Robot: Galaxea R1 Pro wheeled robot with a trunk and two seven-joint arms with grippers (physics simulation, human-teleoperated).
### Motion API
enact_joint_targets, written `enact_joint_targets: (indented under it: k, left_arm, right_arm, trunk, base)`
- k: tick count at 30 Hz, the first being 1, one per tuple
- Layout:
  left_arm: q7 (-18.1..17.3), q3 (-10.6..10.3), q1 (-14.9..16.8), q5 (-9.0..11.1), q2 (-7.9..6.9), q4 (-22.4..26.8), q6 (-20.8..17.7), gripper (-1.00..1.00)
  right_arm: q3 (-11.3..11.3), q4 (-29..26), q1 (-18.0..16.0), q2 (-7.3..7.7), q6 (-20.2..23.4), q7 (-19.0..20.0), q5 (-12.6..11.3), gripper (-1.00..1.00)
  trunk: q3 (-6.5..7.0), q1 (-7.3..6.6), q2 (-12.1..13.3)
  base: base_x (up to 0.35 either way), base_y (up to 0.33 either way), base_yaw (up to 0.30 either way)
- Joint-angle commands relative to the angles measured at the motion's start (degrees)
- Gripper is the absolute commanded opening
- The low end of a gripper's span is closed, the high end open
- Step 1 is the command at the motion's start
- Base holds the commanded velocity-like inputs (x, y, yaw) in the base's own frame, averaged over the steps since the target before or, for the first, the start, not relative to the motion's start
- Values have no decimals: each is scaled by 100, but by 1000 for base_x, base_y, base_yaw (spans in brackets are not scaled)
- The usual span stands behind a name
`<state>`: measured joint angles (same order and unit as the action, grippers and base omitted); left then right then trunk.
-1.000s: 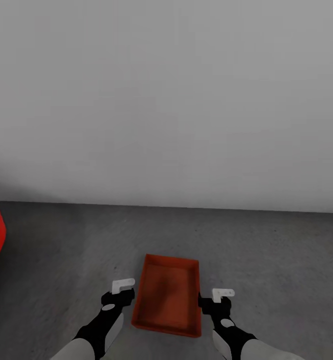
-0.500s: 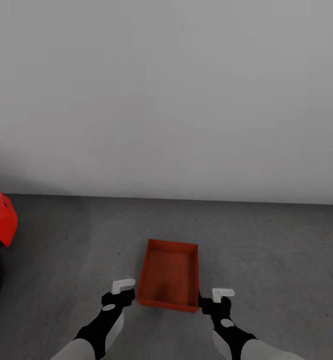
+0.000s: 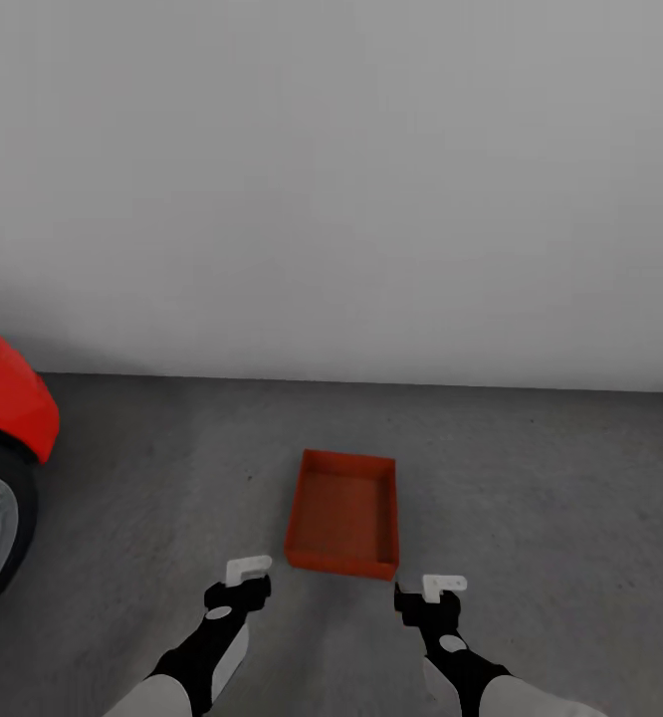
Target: Move the two storage containers from the living room to the garage. In the garage, place one container on the floor and stack the other container on top of it (either order is fine).
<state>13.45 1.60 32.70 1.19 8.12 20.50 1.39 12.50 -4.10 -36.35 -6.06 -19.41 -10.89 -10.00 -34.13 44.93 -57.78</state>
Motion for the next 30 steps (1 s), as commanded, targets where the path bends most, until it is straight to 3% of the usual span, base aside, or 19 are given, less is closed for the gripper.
enact_joint_targets:
  k: [1,12,16,19,20,21,23,27,30]
  left_arm:
    - [7,16,2,13,4,-2,13,100]
    - [3,16,7,16,-24,-4,18,100]
    - [-2,7,8,19,-44,-16,6,100]
    - [-1,2,8,26,-84,-50,-51,100]
    - [-1,8,5,42,-184,-132,-103,100]
    - [-1,9,2,48,-237,-178,-124,100]
    - [-15,13,-4,68,-520,-504,-193,100]
    - [-62,61,-10,220,-899,-1513,-188,100]
    - [-97,78,-13,494,-1081,-1881,-176,100]
  right_arm:
    - [50,6,-4,-1,-20,-18,-55,100]
    - [44,6,-4,9,-20,-18,-53,100]
    - [24,0,-4,103,18,-10,-28,100]
    - [28,124,-4,331,62,12,-13,100]
    - [34,329,-4,537,72,41,-9,100]
    - [35,388,-7,597,76,50,-10,100]
    - [37,516,-45,759,141,72,-9,100]
    - [53,585,-37,869,420,84,-1,100]
    - [57,598,305,887,579,88,4,100]
  trunk:
    - [-5,-3,-4]
    - [-5,-3,-4]
    - [-5,-3,-4]
    - [-5,-3,-4]
    - [-5,-3,-4]
    - [-5,-3,-4]
    - [-5,-3,-4]
    - [-5,-3,-4]
    - [-5,-3,-4]
  base:
    - [-344,74,0]
    - [-322,61,0]
    - [-69,7,0]
    - [-14,2,0]
    - [-5,1,0]
    - [-4,0,0]
    - [-2,0,0]
    - [0,0,0]
    - [0,0,0]
